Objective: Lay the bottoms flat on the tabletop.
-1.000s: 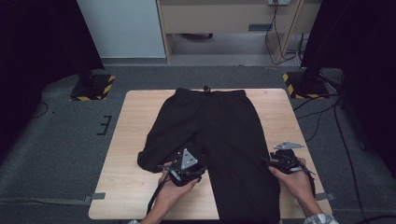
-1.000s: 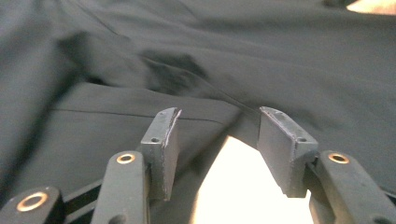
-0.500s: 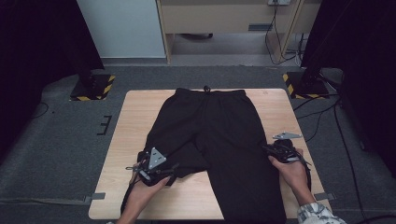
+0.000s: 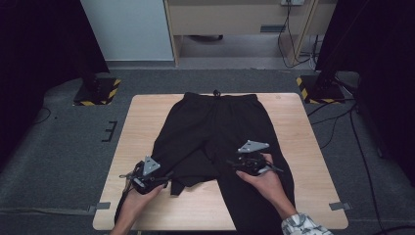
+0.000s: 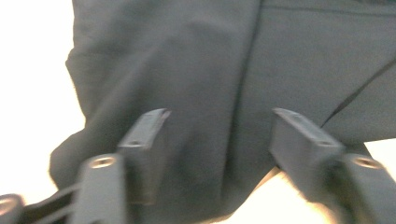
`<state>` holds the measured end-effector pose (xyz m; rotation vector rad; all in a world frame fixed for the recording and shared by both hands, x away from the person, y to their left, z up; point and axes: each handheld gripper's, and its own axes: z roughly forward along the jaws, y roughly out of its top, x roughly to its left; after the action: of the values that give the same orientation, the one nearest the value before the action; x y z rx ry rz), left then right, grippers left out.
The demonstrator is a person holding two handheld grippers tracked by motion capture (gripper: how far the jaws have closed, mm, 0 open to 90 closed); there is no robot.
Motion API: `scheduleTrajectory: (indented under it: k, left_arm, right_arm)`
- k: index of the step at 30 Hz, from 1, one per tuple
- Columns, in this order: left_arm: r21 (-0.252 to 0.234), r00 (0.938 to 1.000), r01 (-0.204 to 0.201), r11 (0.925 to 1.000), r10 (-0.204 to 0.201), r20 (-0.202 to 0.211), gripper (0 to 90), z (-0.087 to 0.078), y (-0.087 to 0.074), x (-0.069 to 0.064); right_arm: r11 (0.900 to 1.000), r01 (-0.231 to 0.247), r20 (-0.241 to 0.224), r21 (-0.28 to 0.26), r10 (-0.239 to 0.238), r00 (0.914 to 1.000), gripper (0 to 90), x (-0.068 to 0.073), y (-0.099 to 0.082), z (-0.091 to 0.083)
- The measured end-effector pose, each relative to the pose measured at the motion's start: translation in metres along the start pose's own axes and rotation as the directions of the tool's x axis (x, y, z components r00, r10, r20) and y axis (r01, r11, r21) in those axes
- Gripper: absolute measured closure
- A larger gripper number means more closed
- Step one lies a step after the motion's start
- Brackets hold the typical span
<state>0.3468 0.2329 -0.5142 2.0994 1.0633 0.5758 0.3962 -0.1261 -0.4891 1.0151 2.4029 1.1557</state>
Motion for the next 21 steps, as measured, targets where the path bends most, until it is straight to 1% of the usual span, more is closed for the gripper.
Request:
scheduleTrajectory:
  k: [2, 4, 5, 7, 8, 9, 11, 12, 13, 14, 15, 16, 17, 18, 19, 20, 21]
  left_arm:
    - [0.030, 0.9998, -0.020, 0.9993, 0.020, 0.000, 46.5, 0.005, 0.002, -0.002]
    - [0.058, 0.9993, -0.034, 0.9977, 0.035, -0.014, 56.0, 0.010, 0.004, -0.003]
    - [0.073, 0.9993, -0.034, 0.9968, 0.035, -0.015, 65.9, 0.013, 0.005, -0.002]
    - [0.090, 0.9989, -0.033, 0.9954, 0.036, -0.029, 77.4, 0.016, 0.007, 0.001]
    - [0.097, 0.9992, -0.029, 0.9948, 0.032, -0.026, 82.6, 0.018, 0.007, 0.002]
    - [0.103, 0.9993, -0.027, 0.9943, 0.029, -0.023, 85.4, 0.019, 0.007, 0.003]
    - [0.098, 0.9996, -0.015, 0.9951, 0.017, -0.021, 88.7, 0.018, 0.009, 0.006]
    - [0.081, 0.9998, -0.006, 0.9967, 0.007, -0.019, 88.8, 0.014, 0.011, 0.006]
    - [0.066, 0.9998, -0.001, 0.9978, 0.003, -0.020, 88.9, 0.011, 0.013, 0.006]
    - [0.036, 0.9998, 0.014, 0.9993, -0.013, -0.017, 88.9, 0.004, 0.017, 0.007]
    - [0.020, 0.9997, 0.018, 0.9996, -0.018, -0.017, 88.9, 0.000, 0.021, 0.008]
    - [-0.009, 0.9997, 0.020, 0.9998, -0.020, -0.015, 88.9, -0.006, 0.027, 0.009]
    - [-0.028, 0.9996, 0.019, 0.9994, -0.019, -0.019, 89.0, -0.010, 0.034, 0.009]
    - [-0.036, 0.9997, 0.016, 0.9992, -0.017, -0.018, 89.0, -0.011, 0.038, 0.010]
    - [-0.040, 0.9998, 0.012, 0.9991, -0.013, -0.016, 89.0, -0.012, 0.042, 0.010]
    - [-0.040, 0.9998, 0.012, 0.9991, -0.013, -0.016, 89.0, -0.012, 0.042, 0.010]
    - [-0.049, 0.9998, 0.010, 0.9988, -0.011, -0.017, 89.0, -0.012, 0.046, 0.010]
  right_arm:
    - [0.9997, 0.022, -0.028, 0.004, -0.022, 0.9994, 44.6, 0.011, 0.004, 0.009]
    - [0.9992, 0.038, -0.050, 0.008, -0.038, 0.9980, 42.6, 0.020, 0.007, 0.016]
    - [0.9990, 0.045, -0.065, 0.006, -0.044, 0.9969, 42.2, 0.026, 0.008, 0.019]
    - [0.9984, 0.056, -0.087, 0.004, -0.056, 0.9947, 41.3, 0.035, 0.010, 0.023]
    - [0.9981, 0.062, -0.098, 0.000, -0.062, 0.9933, 41.2, 0.039, 0.010, 0.024]
    - [0.9976, 0.069, -0.107, 0.001, -0.069, 0.9918, 41.2, 0.042, 0.011, 0.025]
    - [0.9961, 0.088, -0.130, -0.002, -0.087, 0.9877, 41.4, 0.050, 0.012, 0.028]
    - [0.9958, 0.091, -0.140, -0.005, -0.091, 0.9860, 41.3, 0.052, 0.012, 0.030]
    - [0.9947, 0.102, -0.156, -0.003, -0.102, 0.9825, 41.0, 0.056, 0.012, 0.032]
    - [0.9944, 0.106, -0.165, -0.001, -0.104, 0.9808, 40.7, 0.058, 0.012, 0.034]
    - [0.9926, 0.121, -0.177, 0.005, -0.118, 0.9770, 40.4, 0.062, 0.012, 0.038]
    - [0.9915, 0.130, -0.181, 0.005, -0.127, 0.9752, 40.2, 0.064, 0.011, 0.040]
    - [0.9891, 0.147, -0.189, 0.013, -0.142, 0.9717, 40.0, 0.069, 0.011, 0.045]
    - [0.9859, 0.165, -0.193, 0.029, -0.156, 0.9686, 41.1, 0.072, 0.011, 0.049]
    - [0.9843, 0.173, -0.190, 0.036, -0.163, 0.9682, 45.4, 0.075, 0.010, 0.053]
    - [0.9823, 0.180, -0.184, 0.051, -0.168, 0.9683, 51.7, 0.076, 0.010, 0.056]
    - [0.9823, 0.180, -0.184, 0.051, -0.168, 0.9683, 51.7, 0.076, 0.010, 0.056]
